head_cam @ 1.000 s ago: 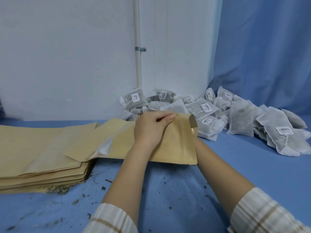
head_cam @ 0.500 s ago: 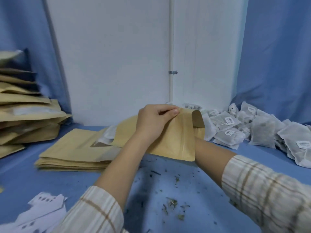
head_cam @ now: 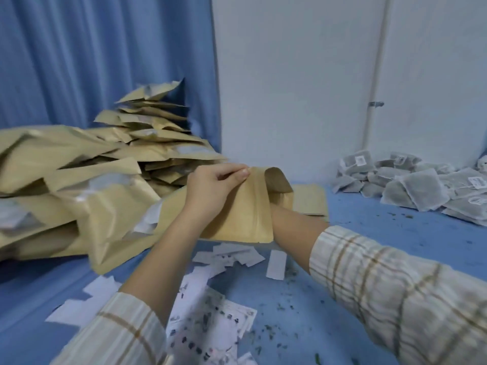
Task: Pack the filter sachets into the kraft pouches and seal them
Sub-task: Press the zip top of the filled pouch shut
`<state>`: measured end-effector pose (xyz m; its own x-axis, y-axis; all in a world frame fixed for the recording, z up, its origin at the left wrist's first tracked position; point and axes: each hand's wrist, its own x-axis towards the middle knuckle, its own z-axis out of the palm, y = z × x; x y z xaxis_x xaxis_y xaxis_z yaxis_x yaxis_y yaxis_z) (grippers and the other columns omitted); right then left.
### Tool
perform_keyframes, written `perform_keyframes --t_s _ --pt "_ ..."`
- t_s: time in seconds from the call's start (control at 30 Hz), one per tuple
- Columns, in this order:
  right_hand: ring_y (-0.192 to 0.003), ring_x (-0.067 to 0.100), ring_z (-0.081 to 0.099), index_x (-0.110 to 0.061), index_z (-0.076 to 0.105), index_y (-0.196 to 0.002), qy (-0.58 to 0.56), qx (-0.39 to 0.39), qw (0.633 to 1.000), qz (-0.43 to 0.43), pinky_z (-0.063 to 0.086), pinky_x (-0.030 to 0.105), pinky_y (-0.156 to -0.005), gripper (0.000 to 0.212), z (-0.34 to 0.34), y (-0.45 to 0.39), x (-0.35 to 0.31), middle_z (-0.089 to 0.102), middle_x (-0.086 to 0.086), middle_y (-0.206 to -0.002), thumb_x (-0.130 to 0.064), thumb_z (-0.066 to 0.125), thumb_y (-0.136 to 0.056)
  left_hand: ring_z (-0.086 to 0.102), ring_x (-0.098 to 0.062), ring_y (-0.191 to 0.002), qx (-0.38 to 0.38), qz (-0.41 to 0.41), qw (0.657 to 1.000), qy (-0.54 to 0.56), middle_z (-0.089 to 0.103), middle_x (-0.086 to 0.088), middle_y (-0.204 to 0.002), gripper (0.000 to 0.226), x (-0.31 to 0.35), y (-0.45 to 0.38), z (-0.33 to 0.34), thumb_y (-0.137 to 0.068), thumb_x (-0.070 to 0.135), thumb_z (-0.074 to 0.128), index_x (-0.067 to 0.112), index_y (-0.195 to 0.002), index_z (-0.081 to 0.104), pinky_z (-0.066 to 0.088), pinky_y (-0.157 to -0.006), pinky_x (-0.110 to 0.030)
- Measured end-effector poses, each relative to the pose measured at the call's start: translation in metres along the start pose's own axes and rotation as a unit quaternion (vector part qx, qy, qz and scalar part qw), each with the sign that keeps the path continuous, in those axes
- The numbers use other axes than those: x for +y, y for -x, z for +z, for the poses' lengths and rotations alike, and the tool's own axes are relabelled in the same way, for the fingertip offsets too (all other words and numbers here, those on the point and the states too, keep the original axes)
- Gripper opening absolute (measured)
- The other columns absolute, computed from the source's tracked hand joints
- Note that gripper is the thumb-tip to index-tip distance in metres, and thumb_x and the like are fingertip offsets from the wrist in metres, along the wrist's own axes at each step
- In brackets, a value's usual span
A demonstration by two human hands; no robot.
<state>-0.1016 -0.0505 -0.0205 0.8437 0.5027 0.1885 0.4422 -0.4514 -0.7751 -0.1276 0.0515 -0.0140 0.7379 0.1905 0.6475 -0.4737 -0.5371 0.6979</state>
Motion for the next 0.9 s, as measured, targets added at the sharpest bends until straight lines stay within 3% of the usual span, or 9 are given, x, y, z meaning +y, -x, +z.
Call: perform_keyframes --t_s 0.07,0.13,0.27,0.43,0.53,0.6,0.67,0.77,0.9 --pt "-0.079 0.018 0.059 0.003 0.048 -0.119 -0.107 0.004 0.993 0.051 0.046 0.017 -0.056 0.032 0.024 0.0 -0.009 0.053 0.009 -0.094 -0.012 0.025 -0.102 0.058 0.018 -0.083 0.008 -0.007 1.0 -0.025 0.066 0.031 -0.078 0.012 -0.017 0.009 -0.028 -0.083 0.025 0.07 0.027 -0.093 0.076 0.039 -0.076 0.0" --pt "-0.057 0.013 0.048 -0.01 0.05 -0.089 -0.135 -0.038 0.986 0.086 0.041 0.015 -0.039 0.027 0.053 -0.002 -0.015 0.042 0.004 -0.072 -0.016 0.027 -0.102 0.057 0.019 -0.085 0.017 -0.015 0.998 -0.051 0.064 0.035 -0.075 0.01 -0.032 0.017 -0.05 -0.083 0.026 0.07 0.029 -0.091 0.076 0.039 -0.076 0.0" --pt "-0.057 0.012 0.031 -0.008 0.036 -0.061 -0.12 -0.063 0.98 0.147 0.03 0.017 -0.046 0.042 0.079 -0.014 -0.017 0.034 0.004 -0.066 -0.019 0.032 -0.102 0.057 0.02 -0.082 0.036 -0.034 0.997 -0.065 0.061 0.037 -0.071 0.019 -0.055 0.029 -0.073 -0.082 0.025 0.071 0.044 -0.079 0.07 0.038 -0.074 0.001" --pt "-0.058 0.013 0.032 -0.008 0.046 -0.071 -0.124 -0.098 0.947 0.279 0.036 0.016 -0.049 0.036 0.074 -0.034 0.003 0.036 0.004 -0.07 -0.02 0.032 -0.102 0.058 0.015 -0.086 0.05 -0.04 0.996 -0.062 0.062 0.036 -0.074 0.025 -0.068 0.034 -0.066 -0.083 0.024 0.07 0.049 -0.079 0.067 0.04 -0.079 -0.002" --pt "-0.075 0.022 0.049 0.006 0.056 -0.111 0.075 -0.076 0.986 0.126 0.042 0.024 -0.071 0.027 0.062 -0.035 0.025 0.051 0.011 -0.084 -0.011 0.039 -0.099 0.055 0.021 -0.085 0.072 -0.055 0.995 -0.034 0.062 0.037 -0.075 0.018 -0.077 0.035 -0.052 -0.083 0.024 0.07 0.042 -0.086 0.072 0.038 -0.077 0.001" --pt "-0.09 0.03 0.058 0.007 0.061 -0.1 0.203 -0.005 0.979 -0.029 0.044 0.032 -0.079 0.019 0.04 -0.027 0.045 0.061 0.016 -0.093 -0.004 0.05 -0.09 0.054 0.019 -0.083 0.076 -0.049 0.995 -0.053 0.065 0.031 -0.084 0.014 -0.083 0.038 -0.04 -0.083 0.024 0.071 0.033 -0.092 0.075 0.037 -0.079 0.0" --pt "-0.087 0.026 0.06 -0.003 0.069 -0.09 0.226 0.049 0.97 -0.08 0.044 0.03 -0.077 0.013 0.014 -0.014 0.079 0.066 0.009 -0.089 -0.011 0.058 -0.087 0.053 0.019 -0.082 0.07 -0.037 0.994 -0.071 0.071 0.017 -0.091 0.013 -0.089 0.04 -0.028 -0.082 0.022 0.071 0.026 -0.094 0.077 0.036 -0.08 -0.001" --pt "-0.104 0.016 0.056 -0.013 0.068 -0.108 0.264 -0.012 0.964 0.019 0.04 0.023 -0.084 0.034 -0.014 0.002 0.129 0.062 0.0 -0.11 -0.038 0.061 -0.087 0.048 0.029 -0.08 0.052 -0.012 0.994 -0.095 0.074 0.007 -0.095 0.014 -0.094 0.044 -0.011 -0.082 0.018 0.071 0.019 -0.095 0.077 0.032 -0.076 0.004" --pt "-0.122 0.023 0.04 -0.006 0.053 -0.128 0.306 -0.057 0.947 0.081 0.033 0.034 -0.103 0.077 -0.023 0.012 0.163 0.048 0.004 -0.13 -0.064 0.057 -0.078 0.047 0.03 -0.08 0.043 -0.006 0.994 -0.096 0.073 0.007 -0.096 0.014 -0.094 0.045 0.006 -0.083 0.018 0.071 0.019 -0.095 0.077 0.031 -0.074 0.004"
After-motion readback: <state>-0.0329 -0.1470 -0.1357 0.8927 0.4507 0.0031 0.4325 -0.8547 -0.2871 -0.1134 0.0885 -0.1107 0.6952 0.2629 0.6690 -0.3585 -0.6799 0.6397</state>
